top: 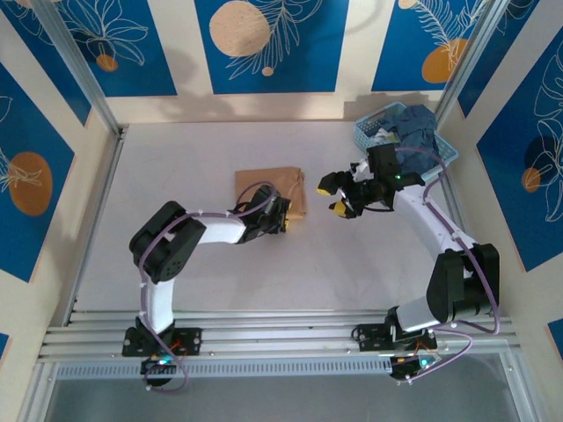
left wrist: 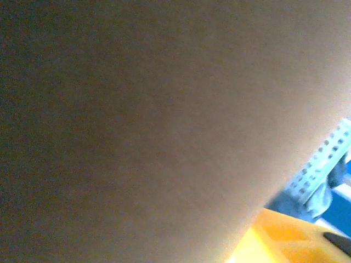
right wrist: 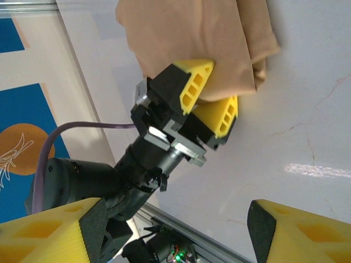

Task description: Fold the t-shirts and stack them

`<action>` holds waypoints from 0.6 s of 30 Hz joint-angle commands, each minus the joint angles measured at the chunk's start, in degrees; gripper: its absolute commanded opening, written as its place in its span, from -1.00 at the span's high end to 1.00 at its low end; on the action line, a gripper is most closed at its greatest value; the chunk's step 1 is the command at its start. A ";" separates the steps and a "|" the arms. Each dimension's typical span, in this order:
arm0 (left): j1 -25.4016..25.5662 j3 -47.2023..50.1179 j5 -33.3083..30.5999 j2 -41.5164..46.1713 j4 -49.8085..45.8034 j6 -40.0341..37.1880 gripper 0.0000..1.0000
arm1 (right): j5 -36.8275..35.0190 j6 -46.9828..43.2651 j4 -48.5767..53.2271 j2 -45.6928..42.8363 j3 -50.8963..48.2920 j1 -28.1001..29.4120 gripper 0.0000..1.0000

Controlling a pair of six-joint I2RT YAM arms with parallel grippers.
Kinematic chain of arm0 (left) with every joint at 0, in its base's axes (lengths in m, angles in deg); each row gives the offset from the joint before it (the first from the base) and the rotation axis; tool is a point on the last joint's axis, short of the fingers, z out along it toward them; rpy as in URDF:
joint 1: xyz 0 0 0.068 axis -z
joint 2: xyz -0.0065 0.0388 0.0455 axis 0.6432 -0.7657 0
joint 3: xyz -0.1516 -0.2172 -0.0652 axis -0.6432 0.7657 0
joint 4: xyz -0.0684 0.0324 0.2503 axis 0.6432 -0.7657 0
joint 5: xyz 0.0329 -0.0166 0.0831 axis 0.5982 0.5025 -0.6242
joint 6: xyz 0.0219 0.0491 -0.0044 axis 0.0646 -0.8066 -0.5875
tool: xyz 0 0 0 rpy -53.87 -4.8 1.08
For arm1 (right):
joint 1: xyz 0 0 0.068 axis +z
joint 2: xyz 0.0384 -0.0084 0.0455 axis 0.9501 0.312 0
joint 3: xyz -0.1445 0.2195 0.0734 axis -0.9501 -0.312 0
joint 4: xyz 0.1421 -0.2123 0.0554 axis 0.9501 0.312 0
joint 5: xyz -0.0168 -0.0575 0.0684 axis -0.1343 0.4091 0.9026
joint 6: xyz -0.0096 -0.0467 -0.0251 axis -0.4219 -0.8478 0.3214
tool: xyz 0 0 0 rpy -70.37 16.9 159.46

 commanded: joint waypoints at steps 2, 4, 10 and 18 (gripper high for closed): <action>-2.14 -2.79 -4.09 -5.87 4.60 1.34 0.60 | 2.93 -0.25 -0.54 -0.55 -1.38 -0.22 -0.40; -3.88 -3.83 -4.19 -6.90 4.80 0.98 0.86 | 2.85 -0.22 -0.33 -0.21 -0.89 -0.15 -0.40; -13.26 -4.61 -2.64 -5.61 1.73 -4.07 1.00 | 2.13 -0.05 -0.07 0.30 0.00 -0.24 -0.40; -31.56 -11.61 9.47 -5.43 -8.92 -24.81 1.00 | 1.57 1.35 -1.41 1.38 0.02 -0.24 -0.40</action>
